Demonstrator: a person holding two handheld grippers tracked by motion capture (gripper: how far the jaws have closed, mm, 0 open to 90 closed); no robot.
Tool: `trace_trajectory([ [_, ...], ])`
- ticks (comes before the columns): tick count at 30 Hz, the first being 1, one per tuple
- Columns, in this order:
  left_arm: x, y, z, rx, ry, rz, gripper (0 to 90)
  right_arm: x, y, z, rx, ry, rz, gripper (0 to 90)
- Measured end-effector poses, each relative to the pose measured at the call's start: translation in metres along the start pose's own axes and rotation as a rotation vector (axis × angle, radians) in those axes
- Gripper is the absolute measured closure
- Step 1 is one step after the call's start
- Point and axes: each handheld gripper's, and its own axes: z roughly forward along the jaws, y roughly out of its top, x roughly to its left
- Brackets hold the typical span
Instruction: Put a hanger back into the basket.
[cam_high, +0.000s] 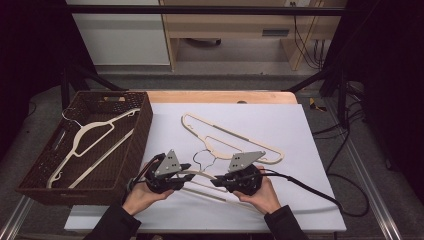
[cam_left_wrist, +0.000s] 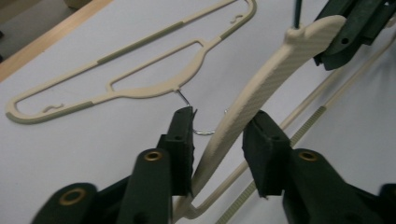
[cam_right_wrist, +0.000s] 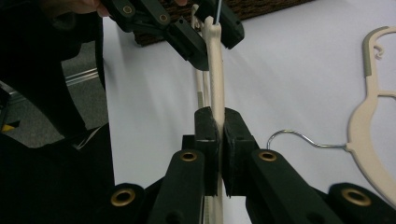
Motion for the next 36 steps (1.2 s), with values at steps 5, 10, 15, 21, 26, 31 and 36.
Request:
trace_trajectory([
  [5, -0.003, 0.001, -0.003, 0.01, 0.007, 0.021, 69.6, -0.002, 0.0, -0.001, -0.002, -0.009, -0.007, 84.4],
  [10, -0.007, 0.004, -0.006, 0.01, -0.051, -0.003, 79.0, -0.005, -0.001, -0.005, -0.031, -0.109, -0.003, 69.8],
  [15, -0.014, 0.007, -0.005, 0.02, -0.1, -0.006, 83.2, -0.008, -0.003, -0.005, -0.046, -0.148, 0.007, 60.5],
  [21, -0.018, 0.009, -0.006, 0.005, -0.106, -0.028, 86.2, -0.009, -0.004, -0.007, -0.085, -0.18, 0.014, 44.8],
  [26, -0.013, 0.008, -0.014, -0.03, -0.082, -0.08, 86.2, -0.012, -0.004, -0.019, -0.144, -0.21, 0.026, 35.8],
  [31, -0.009, 0.01, -0.024, -0.052, -0.065, -0.1, 86.3, -0.021, -0.012, -0.038, -0.185, -0.25, 0.084, 27.7],
  [36, -0.006, 0.013, -0.036, -0.075, -0.044, -0.127, 86.2, -0.035, -0.029, -0.06, -0.222, -0.352, 0.153, 16.3],
])
